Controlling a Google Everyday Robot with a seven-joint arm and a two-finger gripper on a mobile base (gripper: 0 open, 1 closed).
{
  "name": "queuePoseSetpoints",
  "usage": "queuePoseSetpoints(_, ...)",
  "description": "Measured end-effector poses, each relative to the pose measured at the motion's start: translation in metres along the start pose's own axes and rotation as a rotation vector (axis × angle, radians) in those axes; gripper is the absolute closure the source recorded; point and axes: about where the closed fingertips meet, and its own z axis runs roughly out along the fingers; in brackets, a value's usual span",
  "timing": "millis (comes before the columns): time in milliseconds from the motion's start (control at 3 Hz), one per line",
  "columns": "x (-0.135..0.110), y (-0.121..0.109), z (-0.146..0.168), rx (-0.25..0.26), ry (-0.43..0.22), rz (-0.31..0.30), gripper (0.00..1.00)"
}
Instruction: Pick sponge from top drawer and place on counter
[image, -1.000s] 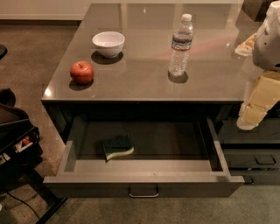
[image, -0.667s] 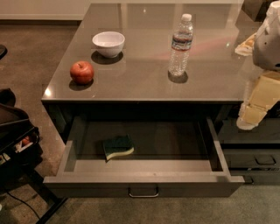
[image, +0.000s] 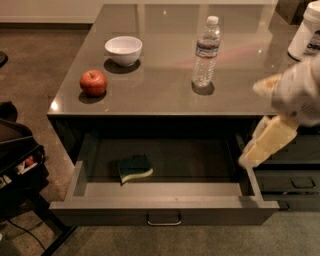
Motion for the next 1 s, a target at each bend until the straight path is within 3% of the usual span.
queuePoseSetpoints(333,-0.008,0.026,0.072,-0.091,-0.179,0.116,0.00)
queuePoseSetpoints(667,-0.032,0.019,0.074,-0.063,-0.272,0.162,0.00)
queuePoseSetpoints(1000,-0.029,0.022,0.080,-0.053,-0.278,0.185,0.00)
